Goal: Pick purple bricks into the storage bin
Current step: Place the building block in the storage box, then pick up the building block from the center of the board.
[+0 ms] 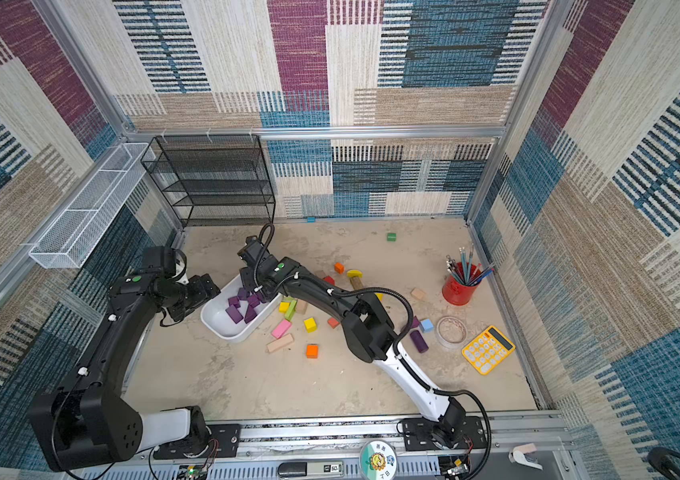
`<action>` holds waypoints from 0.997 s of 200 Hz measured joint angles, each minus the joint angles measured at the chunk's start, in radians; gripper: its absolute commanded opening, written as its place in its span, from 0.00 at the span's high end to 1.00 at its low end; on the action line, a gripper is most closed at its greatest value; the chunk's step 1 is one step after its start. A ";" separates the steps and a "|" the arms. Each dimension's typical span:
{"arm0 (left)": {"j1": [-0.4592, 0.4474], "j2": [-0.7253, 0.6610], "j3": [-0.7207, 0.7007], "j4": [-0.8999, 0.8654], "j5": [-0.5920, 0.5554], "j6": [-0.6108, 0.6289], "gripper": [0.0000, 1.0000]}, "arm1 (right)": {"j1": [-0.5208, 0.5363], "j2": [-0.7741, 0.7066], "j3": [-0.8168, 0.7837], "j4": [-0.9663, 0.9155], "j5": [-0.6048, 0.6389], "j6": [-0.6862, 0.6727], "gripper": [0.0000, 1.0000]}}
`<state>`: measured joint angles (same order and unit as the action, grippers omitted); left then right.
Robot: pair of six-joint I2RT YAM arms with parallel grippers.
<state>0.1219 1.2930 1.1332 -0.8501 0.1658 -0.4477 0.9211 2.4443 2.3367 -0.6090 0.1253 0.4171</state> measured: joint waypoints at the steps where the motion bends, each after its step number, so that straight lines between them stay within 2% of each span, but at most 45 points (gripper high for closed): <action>1: 0.000 0.000 0.000 0.000 0.000 0.000 0.13 | 0.000 -0.004 -0.002 0.000 0.001 0.000 0.39; 28: -0.003 -0.010 -0.003 0.001 0.031 0.006 0.13 | -0.008 -0.221 -0.175 -0.013 0.068 -0.023 0.38; 63: -0.057 -0.036 -0.011 0.003 0.058 0.011 0.14 | -0.062 -0.575 -0.595 0.020 0.134 -0.009 0.37; 88: -0.151 -0.054 -0.016 0.009 0.057 0.015 0.14 | -0.103 -0.795 -0.885 0.011 0.174 0.049 0.36; 123: -0.345 -0.063 -0.017 0.013 0.047 0.032 0.14 | -0.143 -1.045 -1.181 -0.015 0.190 0.171 0.36; 170: -0.558 -0.070 -0.020 0.017 0.021 0.058 0.14 | -0.194 -1.254 -1.422 -0.132 0.208 0.338 0.36; 199: -0.639 -0.063 -0.021 0.017 0.023 0.070 0.15 | -0.216 -1.347 -1.503 -0.215 0.220 0.422 0.35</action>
<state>-0.5167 1.2301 1.1118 -0.8333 0.1883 -0.3775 0.7048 1.0977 0.8337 -0.8238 0.3450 0.8394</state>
